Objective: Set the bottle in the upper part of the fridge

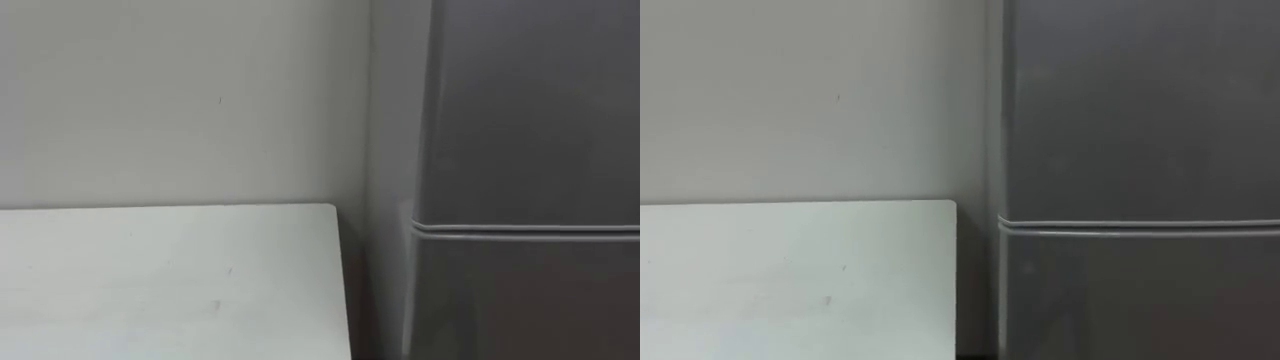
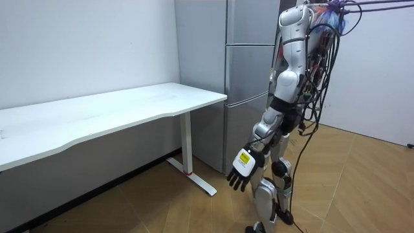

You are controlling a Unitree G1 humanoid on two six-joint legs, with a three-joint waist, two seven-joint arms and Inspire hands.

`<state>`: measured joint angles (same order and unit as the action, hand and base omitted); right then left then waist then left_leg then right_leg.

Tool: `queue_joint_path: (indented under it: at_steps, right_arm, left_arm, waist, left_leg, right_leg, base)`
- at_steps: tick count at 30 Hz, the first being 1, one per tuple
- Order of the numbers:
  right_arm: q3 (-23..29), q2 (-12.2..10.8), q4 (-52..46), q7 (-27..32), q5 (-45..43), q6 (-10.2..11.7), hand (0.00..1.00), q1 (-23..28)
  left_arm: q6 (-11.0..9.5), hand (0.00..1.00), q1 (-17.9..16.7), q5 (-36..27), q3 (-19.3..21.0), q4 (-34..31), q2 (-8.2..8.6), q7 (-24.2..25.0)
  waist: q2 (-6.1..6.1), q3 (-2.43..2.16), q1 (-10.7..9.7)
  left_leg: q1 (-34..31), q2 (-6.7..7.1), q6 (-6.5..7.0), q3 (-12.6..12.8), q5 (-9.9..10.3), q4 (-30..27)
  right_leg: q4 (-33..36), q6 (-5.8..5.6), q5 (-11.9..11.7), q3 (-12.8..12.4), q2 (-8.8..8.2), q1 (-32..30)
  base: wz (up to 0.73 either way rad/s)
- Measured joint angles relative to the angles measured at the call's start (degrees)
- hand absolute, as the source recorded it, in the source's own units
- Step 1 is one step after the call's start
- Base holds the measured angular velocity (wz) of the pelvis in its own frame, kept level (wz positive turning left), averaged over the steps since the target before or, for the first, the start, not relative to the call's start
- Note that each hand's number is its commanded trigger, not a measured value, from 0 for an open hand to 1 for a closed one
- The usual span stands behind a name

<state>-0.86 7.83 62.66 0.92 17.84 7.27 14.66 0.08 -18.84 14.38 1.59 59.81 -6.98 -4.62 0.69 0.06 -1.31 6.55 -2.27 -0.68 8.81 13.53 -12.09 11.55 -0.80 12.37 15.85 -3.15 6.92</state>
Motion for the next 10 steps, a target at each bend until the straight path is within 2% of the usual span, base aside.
queue_joint_path:
  at_steps: [10]
  right_arm:
    - [-0.1,0.45,0.17,-1.17,0.38,0.07,0.0,-0.04]
  left_arm:
    - [-0.03,0.0,0.29,1.42,-0.02,0.01,0.04,-0.02]
  waist:
    - [0.25,-0.01,0.04]
  left_leg:
    - [-0.29,-0.08,-0.05,-0.02,0.33,-0.91]
  right_leg:
    - [-0.18,-0.03,0.13,-0.01,0.01,0.04]
  base:
    - [0.0]
